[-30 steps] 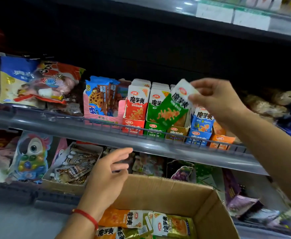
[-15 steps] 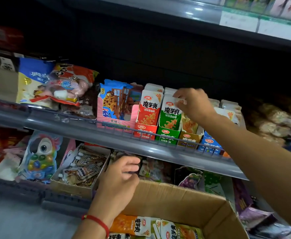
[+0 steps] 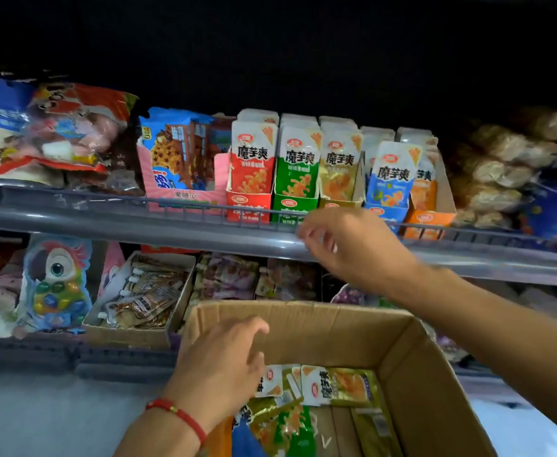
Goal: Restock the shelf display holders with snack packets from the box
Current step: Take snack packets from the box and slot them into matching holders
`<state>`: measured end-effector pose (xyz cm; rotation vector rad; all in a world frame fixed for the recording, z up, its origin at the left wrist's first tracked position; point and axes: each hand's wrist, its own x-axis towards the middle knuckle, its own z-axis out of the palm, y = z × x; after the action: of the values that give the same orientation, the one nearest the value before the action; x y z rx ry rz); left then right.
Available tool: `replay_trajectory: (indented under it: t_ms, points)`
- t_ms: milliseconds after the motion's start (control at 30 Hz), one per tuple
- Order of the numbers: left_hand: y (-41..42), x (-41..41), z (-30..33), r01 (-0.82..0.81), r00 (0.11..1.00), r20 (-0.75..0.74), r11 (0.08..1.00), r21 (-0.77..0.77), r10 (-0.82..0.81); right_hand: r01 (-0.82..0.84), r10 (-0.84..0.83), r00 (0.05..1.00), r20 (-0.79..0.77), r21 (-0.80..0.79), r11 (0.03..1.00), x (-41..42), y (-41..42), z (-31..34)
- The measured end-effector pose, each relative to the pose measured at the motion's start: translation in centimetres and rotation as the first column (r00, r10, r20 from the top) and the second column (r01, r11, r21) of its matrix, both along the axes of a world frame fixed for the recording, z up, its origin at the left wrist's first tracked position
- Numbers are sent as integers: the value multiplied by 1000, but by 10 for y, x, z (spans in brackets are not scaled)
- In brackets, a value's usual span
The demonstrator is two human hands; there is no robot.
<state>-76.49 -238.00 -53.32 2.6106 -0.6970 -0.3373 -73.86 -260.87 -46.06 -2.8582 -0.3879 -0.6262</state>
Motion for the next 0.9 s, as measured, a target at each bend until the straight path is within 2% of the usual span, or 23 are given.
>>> replay_trajectory:
  t_ms: [100,200,300,367,467,533,567,667,767,900]
  points:
    - [-9,-7,-14,139,978,-170,986,96,-122,46,-32,935,-354,32,998,-40,-8,-46]
    - [-18,-9,-28,208,949,-284,950,235,-138,121,-72,814,-576,47,992,-65,-24,-91]
    - [-28,-7,-37,242,936,-328,911,332,-129,168,-80,714,-696,60,984,-80,-34,-123]
    - [-38,-8,-39,286,912,-385,892,350,-142,132,-15,647,-762,92,987,-84,-31,-131]
    - [-50,-10,-45,368,862,-466,877,308,-197,19,140,489,-861,171,985,-91,-23,-136]
    - [-55,-12,-50,383,820,-538,885,263,-196,-40,143,378,-915,138,990,-97,-20,-139]
    - [-56,-12,-54,405,803,-561,875,265,-201,-71,119,367,-923,99,993,-99,-20,-139]
    - [-60,-12,-73,479,806,-537,806,347,-248,-112,60,447,-892,11,994,-99,-26,-140]
    - [-64,-10,-92,478,843,-461,781,402,-278,-82,56,502,-863,17,997,-94,-32,-136]
    - [-67,-9,-106,512,822,-489,752,415,-290,-36,56,554,-831,43,998,-90,-36,-133]
